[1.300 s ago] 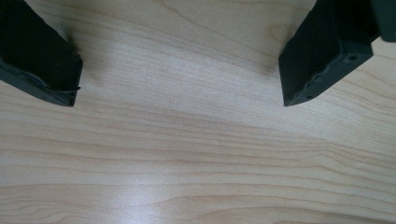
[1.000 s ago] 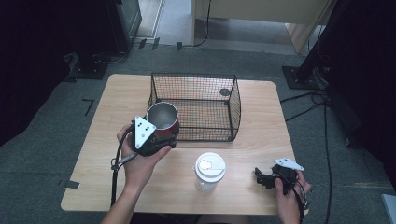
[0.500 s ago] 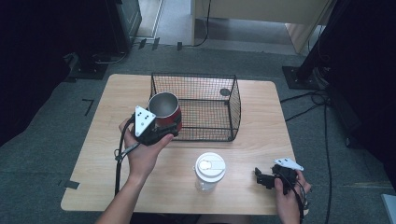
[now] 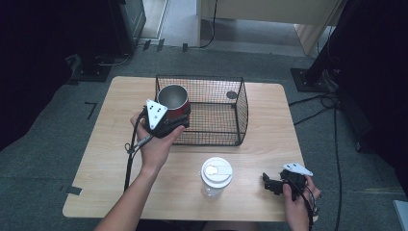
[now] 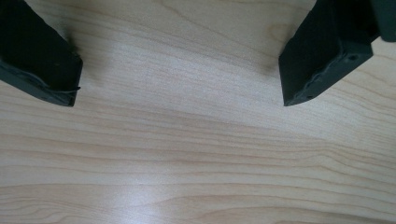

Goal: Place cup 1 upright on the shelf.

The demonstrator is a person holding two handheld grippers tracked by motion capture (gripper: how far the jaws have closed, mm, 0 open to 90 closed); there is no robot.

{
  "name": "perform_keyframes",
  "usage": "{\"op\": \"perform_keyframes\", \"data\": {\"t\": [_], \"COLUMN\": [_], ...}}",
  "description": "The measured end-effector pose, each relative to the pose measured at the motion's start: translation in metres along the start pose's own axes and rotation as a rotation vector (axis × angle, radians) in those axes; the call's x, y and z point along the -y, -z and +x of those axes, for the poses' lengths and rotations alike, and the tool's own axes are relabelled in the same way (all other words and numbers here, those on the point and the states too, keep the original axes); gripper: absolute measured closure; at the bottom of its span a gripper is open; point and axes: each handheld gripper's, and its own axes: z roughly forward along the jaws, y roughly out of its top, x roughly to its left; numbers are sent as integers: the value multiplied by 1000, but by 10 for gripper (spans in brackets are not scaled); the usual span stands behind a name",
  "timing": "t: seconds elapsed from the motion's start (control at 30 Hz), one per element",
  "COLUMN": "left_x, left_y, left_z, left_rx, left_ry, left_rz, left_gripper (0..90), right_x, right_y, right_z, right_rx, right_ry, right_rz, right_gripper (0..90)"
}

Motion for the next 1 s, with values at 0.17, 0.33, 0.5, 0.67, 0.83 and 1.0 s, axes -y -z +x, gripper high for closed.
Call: {"op": "perform_keyframes", "data": {"t": [0.17, 0.33, 0.5, 0.67, 0.83, 1.0], "left_x": [2, -1, -1, 5, 12, 17], "left_y": [-13, -27, -42, -56, -70, -80], "left_z": [-1, 1, 4, 7, 8, 8], "left_rx": [-36, -44, -62, -79, -103, -118], "left_ry": [32, 41, 47, 38, 19, -14], "left_rz": [-68, -68, -59, -48, -22, -9], "left_gripper": [82, 82, 82, 82, 82, 82], "right_x": [0, 0, 0, 0, 0, 0], "right_y": [0, 0, 0, 0, 0, 0], "right_z": [0, 0, 0, 0, 0, 0], "right_rx": [0, 0, 0, 0, 0, 0], "right_ry": [0, 0, 0, 0, 0, 0], "right_rz": [0, 0, -1, 0, 0, -1], "right_gripper": [0, 0, 0, 0, 0, 0]}}
